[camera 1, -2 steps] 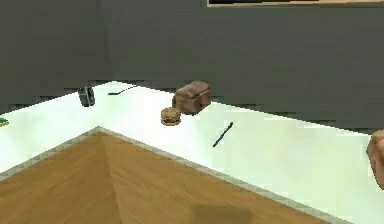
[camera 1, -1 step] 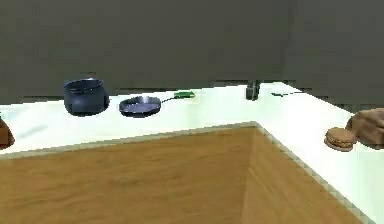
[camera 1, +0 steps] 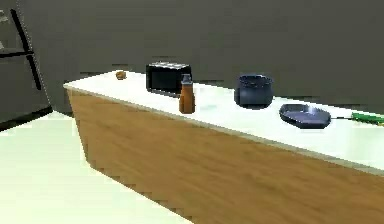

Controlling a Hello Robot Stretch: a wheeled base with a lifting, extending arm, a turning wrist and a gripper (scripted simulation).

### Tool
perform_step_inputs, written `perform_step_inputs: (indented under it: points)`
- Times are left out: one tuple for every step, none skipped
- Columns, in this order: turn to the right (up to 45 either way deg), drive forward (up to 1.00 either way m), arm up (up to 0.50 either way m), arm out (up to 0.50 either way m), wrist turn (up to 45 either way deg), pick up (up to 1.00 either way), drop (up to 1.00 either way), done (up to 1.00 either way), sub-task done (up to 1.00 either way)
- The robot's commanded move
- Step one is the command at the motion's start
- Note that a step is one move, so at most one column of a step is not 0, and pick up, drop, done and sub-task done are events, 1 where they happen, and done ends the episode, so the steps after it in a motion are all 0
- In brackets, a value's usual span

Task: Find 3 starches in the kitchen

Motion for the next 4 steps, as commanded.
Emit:
perform_step_inputs:
  points:
    - [-45.0, 0.00, 0.00, 0.00, 0.0, 0.00, 0.00, 0.00, 0.00]
    - [-27.0, 0.00, 0.00, 0.00, 0.0, 0.00, 0.00, 0.00, 0.00]
    - [0.0, 1.00, 0.00, 0.00, 0.0, 0.00, 0.00, 0.00, 0.00]
    - [-3.0, 0.00, 0.00, 0.00, 0.0, 0.00, 0.00, 0.00, 0.00]
